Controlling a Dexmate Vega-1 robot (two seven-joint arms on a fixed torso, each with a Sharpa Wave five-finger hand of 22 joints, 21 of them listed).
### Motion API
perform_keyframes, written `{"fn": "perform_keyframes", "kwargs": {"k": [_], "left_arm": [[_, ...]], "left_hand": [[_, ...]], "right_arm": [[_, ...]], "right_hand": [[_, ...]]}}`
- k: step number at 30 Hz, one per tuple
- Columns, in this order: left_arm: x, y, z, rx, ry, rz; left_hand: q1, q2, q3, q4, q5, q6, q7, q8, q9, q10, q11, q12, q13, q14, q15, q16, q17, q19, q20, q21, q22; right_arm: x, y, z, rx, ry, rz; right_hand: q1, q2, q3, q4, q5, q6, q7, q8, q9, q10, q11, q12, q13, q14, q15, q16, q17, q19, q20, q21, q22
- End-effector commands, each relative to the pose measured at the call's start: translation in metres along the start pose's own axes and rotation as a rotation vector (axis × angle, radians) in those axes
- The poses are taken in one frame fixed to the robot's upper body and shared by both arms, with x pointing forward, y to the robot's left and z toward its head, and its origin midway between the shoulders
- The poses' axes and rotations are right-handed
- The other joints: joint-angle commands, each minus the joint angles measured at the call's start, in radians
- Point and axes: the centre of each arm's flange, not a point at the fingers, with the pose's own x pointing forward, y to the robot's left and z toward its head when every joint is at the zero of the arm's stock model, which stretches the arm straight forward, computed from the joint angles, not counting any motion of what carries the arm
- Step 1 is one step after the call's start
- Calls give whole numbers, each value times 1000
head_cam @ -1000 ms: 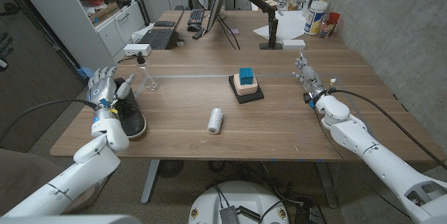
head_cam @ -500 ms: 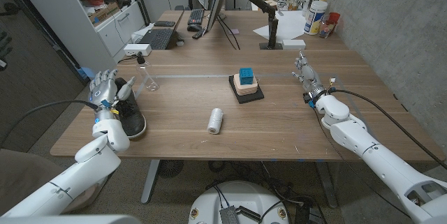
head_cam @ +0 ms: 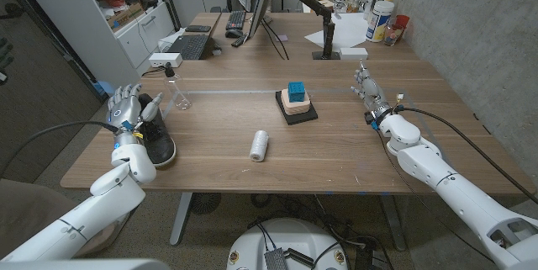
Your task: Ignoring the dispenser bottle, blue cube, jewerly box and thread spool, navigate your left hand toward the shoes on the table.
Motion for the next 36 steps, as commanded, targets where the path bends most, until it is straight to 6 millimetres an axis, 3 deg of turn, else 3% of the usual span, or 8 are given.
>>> {"fn": "perform_keyframes", "kwargs": {"k": [1, 12, 36], "left_arm": [[3, -4, -2, 2, 5, -9], [10, -9, -4, 2, 7, -21], [11, -23, 0, 6, 17, -51]], "left_hand": [[12, 2, 9, 1, -1, -2, 2, 0, 3, -6, 2, -3, 5, -10, 5, -1, 3, -2, 4, 0, 3], [14, 3, 10, 1, -1, 1, 2, 1, 3, -3, 7, -2, 5, -13, 0, -1, 3, 1, -20, 1, 3], [16, 3, 11, 2, -2, 0, 3, 0, 3, -4, 6, -3, 5, -18, 1, -2, 3, -2, -14, -1, 3]], "right_arm": [[1, 2, 1, 3, 0, 2], [1, 3, 1, 1, 1, -3], [2, 0, 2, 8, 6, -4]], "right_hand": [[-9, 3, -6, 5, 1, -2, -9, 5, 5, -4, 3, 5, 3, -6, -2, 5, 3, 1, 2, 5, 4], [-12, 4, -9, 6, 1, 5, -20, 8, 5, -3, -3, 5, 3, -4, -6, 6, 3, 2, 2, 5, 4], [-14, 7, -12, 7, 2, 3, -17, 6, 5, -5, -3, 4, 3, -15, -7, 1, 3, -2, 1, 4, 4]]}}
